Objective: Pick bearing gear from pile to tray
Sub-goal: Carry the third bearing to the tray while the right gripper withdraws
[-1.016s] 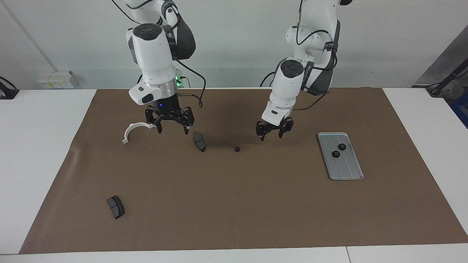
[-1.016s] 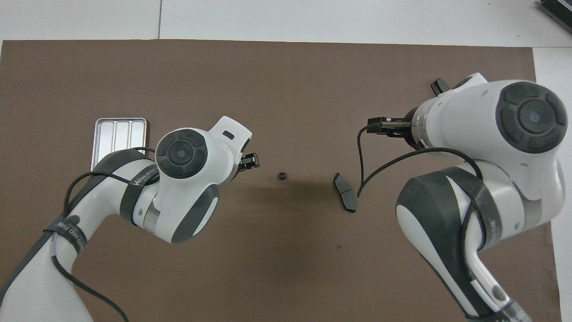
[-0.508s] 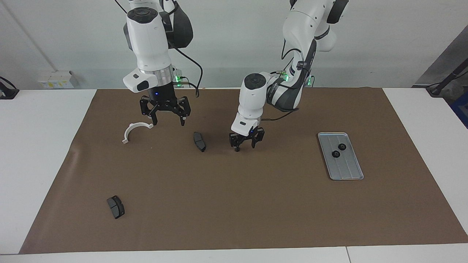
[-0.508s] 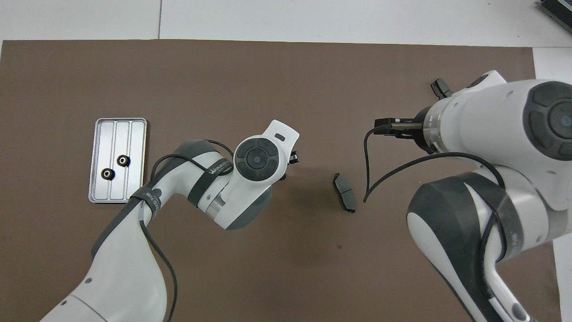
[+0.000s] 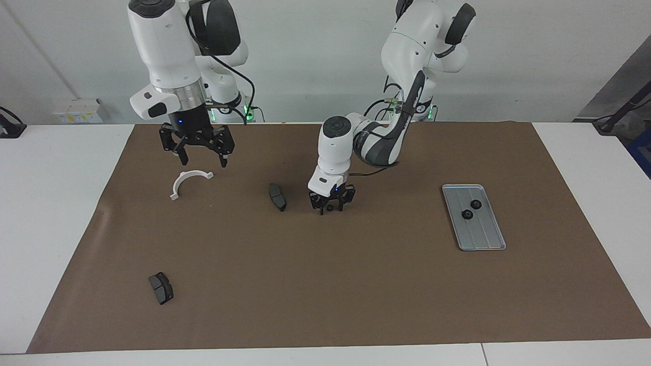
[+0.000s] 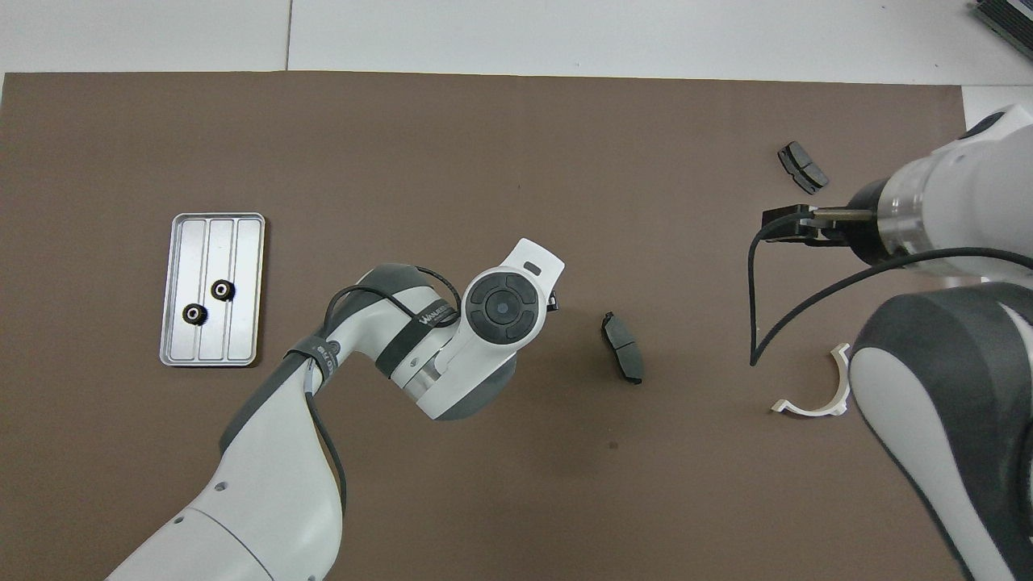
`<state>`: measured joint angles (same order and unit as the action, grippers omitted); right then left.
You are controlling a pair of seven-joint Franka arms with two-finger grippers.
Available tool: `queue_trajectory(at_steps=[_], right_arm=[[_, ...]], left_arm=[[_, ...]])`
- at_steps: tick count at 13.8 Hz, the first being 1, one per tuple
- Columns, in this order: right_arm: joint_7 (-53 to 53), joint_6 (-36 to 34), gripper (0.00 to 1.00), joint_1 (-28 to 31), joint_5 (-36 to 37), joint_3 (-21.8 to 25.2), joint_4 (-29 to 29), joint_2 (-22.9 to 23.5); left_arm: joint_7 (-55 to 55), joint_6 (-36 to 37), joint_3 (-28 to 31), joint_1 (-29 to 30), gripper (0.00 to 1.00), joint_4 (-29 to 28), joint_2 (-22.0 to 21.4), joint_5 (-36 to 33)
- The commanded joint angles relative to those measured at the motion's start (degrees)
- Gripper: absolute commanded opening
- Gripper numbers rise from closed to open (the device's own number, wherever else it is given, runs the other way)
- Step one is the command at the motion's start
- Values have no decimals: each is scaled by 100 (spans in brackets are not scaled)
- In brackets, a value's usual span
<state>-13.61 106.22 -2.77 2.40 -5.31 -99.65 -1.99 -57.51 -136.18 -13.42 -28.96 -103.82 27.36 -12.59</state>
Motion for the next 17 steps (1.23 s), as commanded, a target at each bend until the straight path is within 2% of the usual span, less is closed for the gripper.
queue_trajectory(at_steps=[1, 3, 7, 9, 13, 15, 17], right_arm=[[437, -468, 100, -171, -240, 442, 209, -47], [560, -767, 100, -171, -240, 627, 358, -73], [570, -1471, 100, -39, -144, 689, 832, 50], [570, -1612, 100, -30, -126, 707, 921, 94], [561, -1753, 100, -30, -118, 698, 921, 94], [570, -1753, 100, 40, -126, 654, 921, 181], [561, -1736, 100, 5, -126, 654, 913, 156]], left_arm=[[-121, 22, 76, -101, 42, 73, 68, -113], [-112, 22, 76, -101, 27, 64, 76, -113], [-77, 57, 76, -74, 2, 55, 33, -113], [-59, 171, 85, 4, 0, 99, -90, -113], [299, 609, 59, 741, 0, 82, -652, -86], [983, 882, 15, 1338, 0, 29, -950, 193], [2210, 1241, 32, 1918, 0, 20, -1301, 903]])
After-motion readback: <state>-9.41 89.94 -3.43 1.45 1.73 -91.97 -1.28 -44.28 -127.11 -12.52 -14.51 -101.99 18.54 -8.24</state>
